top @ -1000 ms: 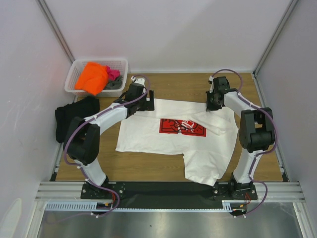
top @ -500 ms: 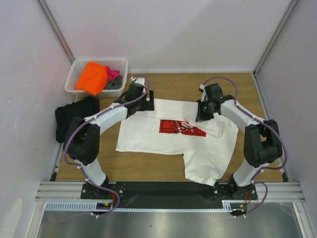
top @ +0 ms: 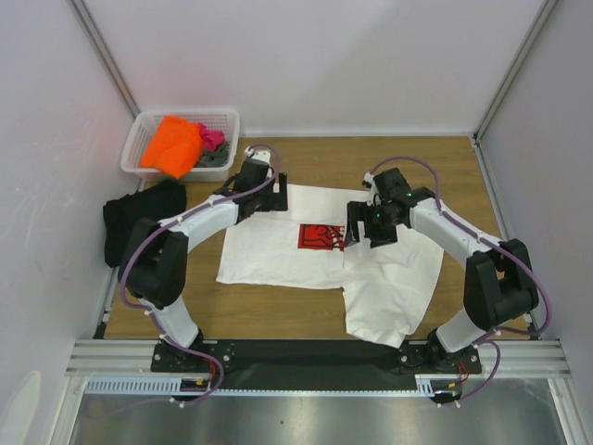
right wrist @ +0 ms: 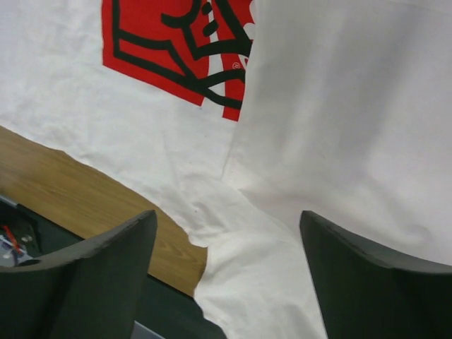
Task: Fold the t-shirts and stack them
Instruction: Fold the tshirt
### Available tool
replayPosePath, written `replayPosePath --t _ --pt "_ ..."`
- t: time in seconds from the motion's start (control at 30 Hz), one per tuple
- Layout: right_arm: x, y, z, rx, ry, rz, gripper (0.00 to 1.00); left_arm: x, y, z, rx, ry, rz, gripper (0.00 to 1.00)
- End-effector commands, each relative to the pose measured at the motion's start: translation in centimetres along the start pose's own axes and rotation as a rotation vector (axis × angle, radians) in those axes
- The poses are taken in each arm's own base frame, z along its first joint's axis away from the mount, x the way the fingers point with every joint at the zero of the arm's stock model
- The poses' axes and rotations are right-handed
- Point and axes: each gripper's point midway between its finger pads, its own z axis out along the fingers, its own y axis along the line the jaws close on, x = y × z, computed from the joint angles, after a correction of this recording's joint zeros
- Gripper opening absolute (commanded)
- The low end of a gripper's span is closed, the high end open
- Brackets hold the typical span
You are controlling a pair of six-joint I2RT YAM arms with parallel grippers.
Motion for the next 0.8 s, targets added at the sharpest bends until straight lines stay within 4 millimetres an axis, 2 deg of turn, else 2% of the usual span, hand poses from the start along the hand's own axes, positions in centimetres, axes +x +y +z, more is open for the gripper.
replayPosePath --t 0.0,0.07,0.1,0.17,0.23,0.27,0.3,0.33,0.37,0.4,0.43,0.47,0.53,0.57,0.67,0.7,0.77 --pt "-1.9 0.7 -3.0 -0.021 -0.091 0.014 0.93 -1.9 -0.9 -1.4 0.05 -0.066 -0.014 1.0" --pt "-2.8 -0.1 -3.7 0.002 -0.128 0.07 0.94 -1.7 -1.3 -1.5 0.063 -0.059 -0.016 1.0" --pt "-3.4 -1.5 -4.1 0.026 -0.144 0.119 0.94 -1.7 -1.9 -1.7 0.077 -0.059 -0.013 1.0" --pt "-3.1 -3.5 -4.1 0.083 -0.134 0.197 0.93 -1.5 -2.9 -2.1 0.102 -0.046 -0.021 1.0" --pt "-2.4 -6.4 -4.5 0.161 -0.129 0.292 0.93 -1.6 -4.9 -3.0 0.141 -0.048 -0.021 1.0" --pt "-2.2 -7.4 -4.9 0.197 -0.143 0.353 0.93 -1.3 -5.5 -3.3 0.145 -0.034 -0.044 1.0" --pt "-1.8 -8.1 -5.3 0.207 -0.148 0.399 0.91 -1.4 -7.0 -4.1 0.174 -0.035 -0.046 1.0" --pt "-0.6 -9.5 -5.3 0.203 -0.136 0.481 0.9 -1.2 -7.8 -4.5 0.189 -0.025 -0.053 1.0" --pt "-0.3 -9.5 -6.3 0.183 -0.172 0.521 0.88 -0.8 -8.7 -5.0 0.201 -0.01 -0.076 1.0" --pt "0.4 -9.9 -6.4 0.172 -0.176 0.587 0.83 -0.4 -10.2 -5.6 0.227 -0.004 -0.073 1.0" --pt "2.0 -9.9 -6.0 0.147 -0.153 0.624 0.83 0.1 -10.8 -6.1 0.234 0.008 -0.078 1.0" --pt "2.5 -10.5 -6.8 0.145 -0.189 0.665 0.81 0.9 -12.1 -6.6 0.264 0.027 -0.093 1.0" --pt "3.5 -10.4 -6.8 0.124 -0.208 0.677 0.78 1.7 -13.4 -6.9 0.292 0.04 -0.088 0.99" --pt "4.7 -10.4 -6.5 0.116 -0.21 0.684 0.77 2.5 -14.4 -7.3 0.303 0.048 -0.071 0.99" --pt "5.1 -10.3 -5.9 0.08 -0.261 0.672 0.77 3.6 -15.3 -7.1 0.314 0.055 -0.067 0.99" --pt "6.0 -10.4 -5.4 0.079 -0.27 0.676 0.78 4.2 -15.5 -7.1 0.321 0.065 -0.064 0.99" --pt "5.1 -10.6 -5.2 0.058 -0.343 0.658 0.78 4.3 -15.7 -7.1 0.326 0.066 -0.08 0.99"
